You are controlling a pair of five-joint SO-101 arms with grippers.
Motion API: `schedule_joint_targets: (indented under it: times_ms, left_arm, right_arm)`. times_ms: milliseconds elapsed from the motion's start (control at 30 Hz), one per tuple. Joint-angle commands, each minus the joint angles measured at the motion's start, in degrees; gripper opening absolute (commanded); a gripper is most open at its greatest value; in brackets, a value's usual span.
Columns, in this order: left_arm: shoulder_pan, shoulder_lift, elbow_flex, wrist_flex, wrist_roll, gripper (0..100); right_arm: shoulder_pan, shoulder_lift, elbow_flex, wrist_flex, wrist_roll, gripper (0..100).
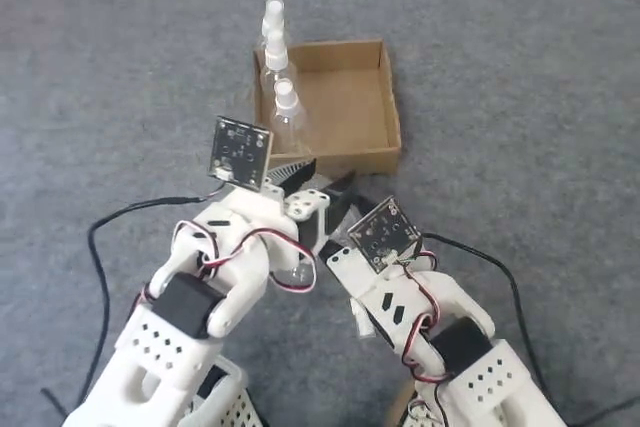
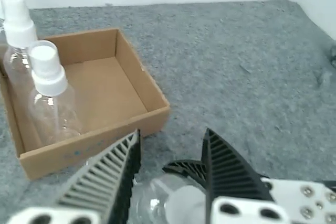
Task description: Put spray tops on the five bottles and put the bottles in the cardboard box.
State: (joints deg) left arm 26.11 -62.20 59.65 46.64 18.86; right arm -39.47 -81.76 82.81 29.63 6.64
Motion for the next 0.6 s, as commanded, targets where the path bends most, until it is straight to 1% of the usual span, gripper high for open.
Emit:
schedule_joint_targets:
  times_ms: [0,67,300,433,567]
  left_arm:
    - [0.44,0.00,-0.66,1.93,-0.70,17]
    - [0.18,0.00,-1.89,2.37,-0.62,17]
    - [-4.22,0.00,-7.25,6.86,-0.35,17]
    - [-6.42,0.00,-9.27,8.09,-0.35,18]
    - [-9.85,-0.09,-10.95,8.26,-0.35,18]
  right_arm:
    - [0.75,-1.80,-4.40,0.04,0.44,0.6]
    - [0.75,-1.80,-4.40,0.04,0.44,0.6]
    - [0.84,-1.80,-4.48,1.01,0.44,0.6]
    - [0.92,-1.80,-4.84,2.15,0.44,0.6]
    - [3.65,-1.80,-4.84,2.07,0.44,0.6]
